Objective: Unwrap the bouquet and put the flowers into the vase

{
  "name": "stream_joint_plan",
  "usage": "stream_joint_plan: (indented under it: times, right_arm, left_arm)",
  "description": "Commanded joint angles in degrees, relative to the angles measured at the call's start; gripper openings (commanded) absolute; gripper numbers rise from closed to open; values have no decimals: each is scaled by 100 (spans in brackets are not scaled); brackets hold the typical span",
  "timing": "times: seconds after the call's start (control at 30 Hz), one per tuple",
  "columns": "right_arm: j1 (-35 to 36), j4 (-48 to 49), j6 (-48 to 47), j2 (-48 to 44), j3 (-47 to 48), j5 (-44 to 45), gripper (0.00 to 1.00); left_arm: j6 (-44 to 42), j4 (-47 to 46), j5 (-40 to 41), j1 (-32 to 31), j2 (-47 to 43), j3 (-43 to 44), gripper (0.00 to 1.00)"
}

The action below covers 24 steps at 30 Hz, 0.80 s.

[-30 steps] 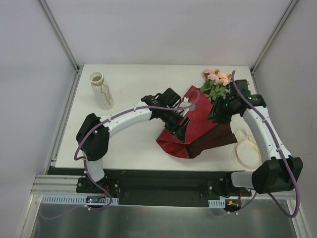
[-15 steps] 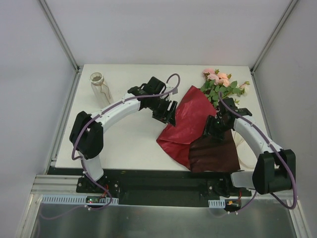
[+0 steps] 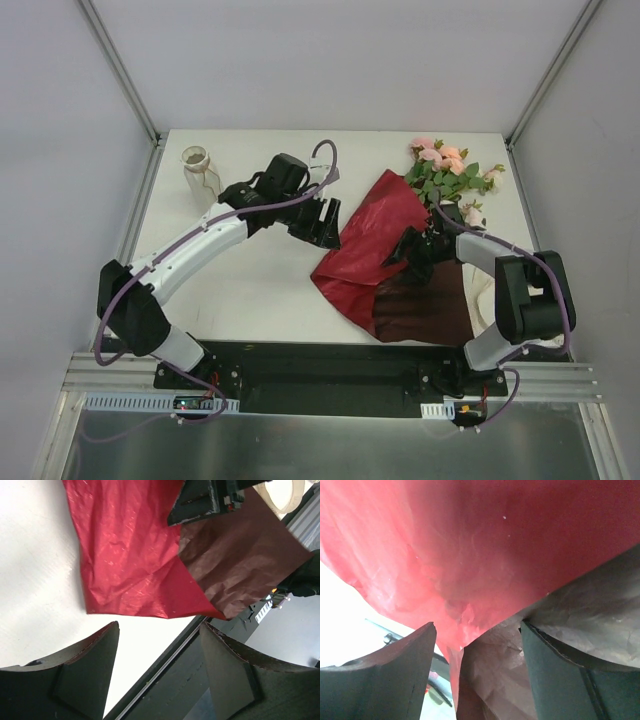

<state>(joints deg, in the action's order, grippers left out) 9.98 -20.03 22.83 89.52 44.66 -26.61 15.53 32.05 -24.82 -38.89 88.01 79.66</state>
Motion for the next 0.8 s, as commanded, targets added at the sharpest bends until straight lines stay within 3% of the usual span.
stream_joint_plan:
  times: [0.0,0.2,0.33,0.43,0.47,0.57,0.67,0.77]
  right_arm:
    - [126,931,275,400,252,-91,71]
    - [610,808,38,557,1587,427,71]
    - [883,283,-349,1102,3027,841,71]
    - [1137,-7,-621,1822,4530,544,75]
    - [1295,-244,-718,2033,5525,352,75]
    - [1489,-1309,-1017,2667,6841,332,76]
    - [1385,-1267,-921,2248,6434,279,76]
    - [1017,-845,-798,1360,5021,192,77]
  left_arm:
    - [-199,-24,363,49,-512,-196,65]
    - [-217,-24,644,57,-908,-372,65]
    - [-252,-24,820,75,-1127,-451,65]
    - [-270,-24,961,101,-1251,-504,66]
    - [-270,-32,987,110,-1294,-513,66]
    - [-331,-41,1014,119,-1278,-504,66]
    - [-340,-41,997,145,-1233,-486,67]
    - [-349,-67,1005,154,-1198,-477,67]
